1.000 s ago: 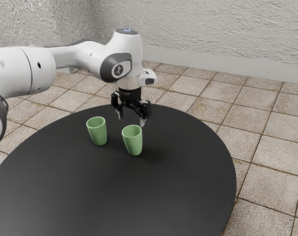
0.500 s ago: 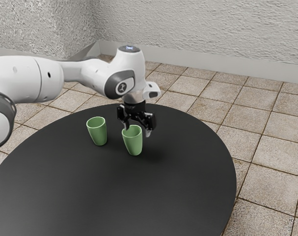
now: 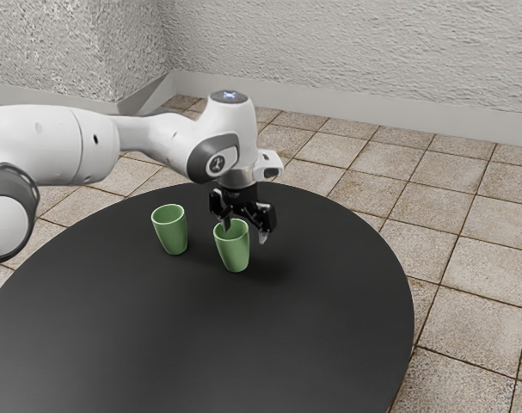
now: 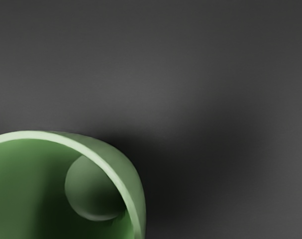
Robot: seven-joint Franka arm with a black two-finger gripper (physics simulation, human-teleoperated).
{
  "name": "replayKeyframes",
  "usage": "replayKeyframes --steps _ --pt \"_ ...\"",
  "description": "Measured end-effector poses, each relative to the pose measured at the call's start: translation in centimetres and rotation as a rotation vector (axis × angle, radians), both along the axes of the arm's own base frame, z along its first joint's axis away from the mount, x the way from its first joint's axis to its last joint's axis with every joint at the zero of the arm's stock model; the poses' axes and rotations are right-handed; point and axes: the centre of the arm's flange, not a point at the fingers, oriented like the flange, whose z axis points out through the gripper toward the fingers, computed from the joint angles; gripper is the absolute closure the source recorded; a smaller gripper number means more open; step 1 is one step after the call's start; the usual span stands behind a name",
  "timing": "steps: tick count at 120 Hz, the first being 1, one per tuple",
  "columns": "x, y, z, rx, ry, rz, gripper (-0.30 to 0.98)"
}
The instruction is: Place the right cup onto the left cup
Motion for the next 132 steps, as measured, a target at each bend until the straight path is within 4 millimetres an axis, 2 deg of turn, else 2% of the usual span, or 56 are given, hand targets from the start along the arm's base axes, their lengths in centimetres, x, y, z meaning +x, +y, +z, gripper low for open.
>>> replayKeyframes --steps 54,91,132 --pt "0.4 0.1 -3.0 -0.002 0.010 -0.004 0.03" --pt "0.6 0.1 -3.0 -0.006 -0.009 -0.005 0.44" --pt "0.6 0.6 -3.3 -0.002 -0.005 0.003 0.70"
